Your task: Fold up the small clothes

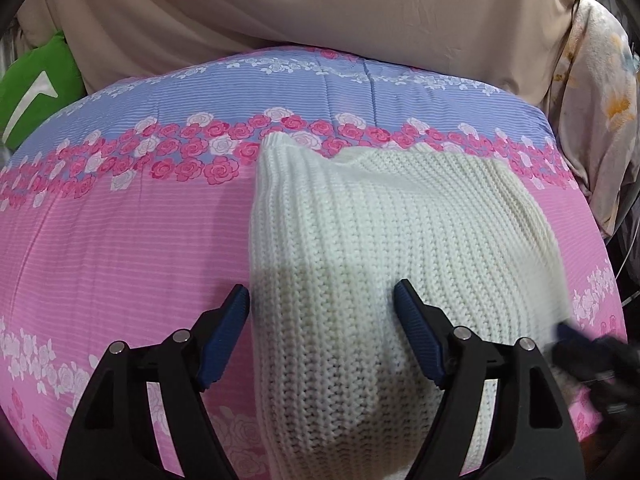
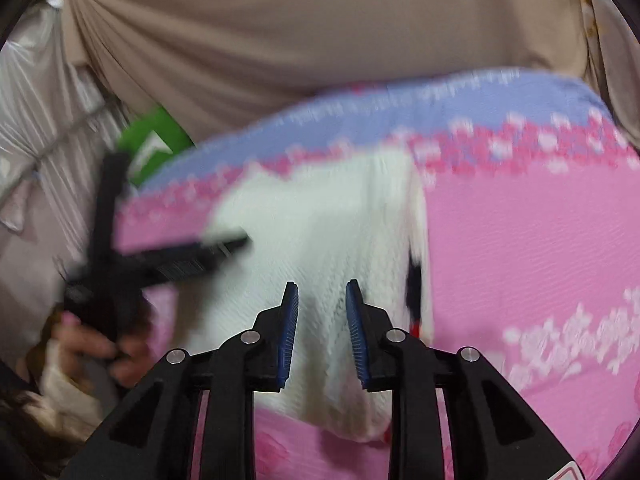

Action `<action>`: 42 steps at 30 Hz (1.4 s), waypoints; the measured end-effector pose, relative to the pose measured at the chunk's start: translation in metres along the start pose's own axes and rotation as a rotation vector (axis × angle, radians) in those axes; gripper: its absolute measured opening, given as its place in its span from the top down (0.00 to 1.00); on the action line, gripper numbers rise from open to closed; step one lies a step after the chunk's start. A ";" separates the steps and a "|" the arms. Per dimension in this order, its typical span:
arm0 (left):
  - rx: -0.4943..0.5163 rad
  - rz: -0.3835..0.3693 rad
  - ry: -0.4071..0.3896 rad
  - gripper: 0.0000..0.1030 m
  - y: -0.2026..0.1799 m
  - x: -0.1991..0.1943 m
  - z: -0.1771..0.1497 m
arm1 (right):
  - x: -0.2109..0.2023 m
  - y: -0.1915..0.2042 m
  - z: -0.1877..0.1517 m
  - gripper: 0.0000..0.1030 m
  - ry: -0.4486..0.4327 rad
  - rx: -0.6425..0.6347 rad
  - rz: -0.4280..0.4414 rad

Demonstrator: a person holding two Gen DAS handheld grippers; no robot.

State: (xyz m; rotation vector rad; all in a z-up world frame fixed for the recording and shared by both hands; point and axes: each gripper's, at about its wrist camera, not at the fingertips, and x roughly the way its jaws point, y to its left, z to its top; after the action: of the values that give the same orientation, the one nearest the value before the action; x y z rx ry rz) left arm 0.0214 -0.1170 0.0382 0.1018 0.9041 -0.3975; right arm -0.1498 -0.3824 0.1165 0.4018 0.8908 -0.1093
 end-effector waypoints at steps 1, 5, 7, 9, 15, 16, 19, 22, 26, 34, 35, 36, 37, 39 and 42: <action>0.001 0.000 0.001 0.29 -0.001 -0.001 -0.001 | -0.001 -0.003 -0.002 0.90 -0.015 0.020 0.023; 0.014 0.008 -0.015 0.30 -0.003 -0.016 -0.006 | -0.043 0.003 0.001 0.86 -0.109 0.034 0.024; 0.021 0.011 -0.022 0.30 -0.003 -0.021 -0.009 | -0.056 0.006 -0.002 0.81 -0.129 0.016 0.000; 0.019 0.012 -0.026 0.31 -0.004 -0.024 -0.013 | -0.046 0.003 -0.006 0.81 -0.091 0.020 -0.022; 0.034 0.015 -0.030 0.31 -0.011 -0.033 -0.024 | -0.039 -0.004 -0.015 0.77 -0.081 0.036 -0.049; 0.033 0.006 -0.028 0.31 -0.012 -0.036 -0.026 | -0.046 -0.001 -0.015 0.74 -0.095 0.035 -0.050; 0.039 -0.044 -0.015 0.26 -0.013 -0.045 -0.035 | -0.056 -0.002 -0.016 0.48 -0.116 0.048 -0.062; 0.003 -0.125 0.032 0.16 -0.006 -0.047 -0.045 | -0.052 -0.013 -0.019 0.42 -0.097 0.100 -0.055; -0.021 -0.130 0.065 0.15 0.002 -0.040 -0.049 | -0.033 -0.028 -0.024 0.41 -0.047 0.185 0.022; -0.059 -0.169 0.094 0.06 0.003 -0.008 -0.035 | 0.006 -0.029 -0.016 0.28 0.027 0.200 0.079; -0.057 -0.168 0.100 0.04 0.002 -0.002 -0.034 | 0.008 -0.028 -0.014 0.24 0.026 0.199 0.079; -0.058 -0.174 0.106 0.04 0.003 0.003 -0.033 | 0.010 -0.027 -0.013 0.21 0.027 0.199 0.081; -0.067 -0.181 0.115 0.04 0.004 0.009 -0.031 | 0.012 -0.027 -0.011 0.21 0.027 0.197 0.080; -0.088 -0.199 0.126 0.04 0.006 0.015 -0.028 | 0.015 -0.028 -0.009 0.18 0.027 0.198 0.081; -0.094 -0.202 0.131 0.04 0.005 0.021 -0.024 | 0.020 -0.032 -0.006 0.16 0.029 0.208 0.095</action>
State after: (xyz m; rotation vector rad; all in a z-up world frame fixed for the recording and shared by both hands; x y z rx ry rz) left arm 0.0170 -0.1131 0.0068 -0.0510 1.0649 -0.5400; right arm -0.1501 -0.4080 0.0881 0.6400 0.8901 -0.1099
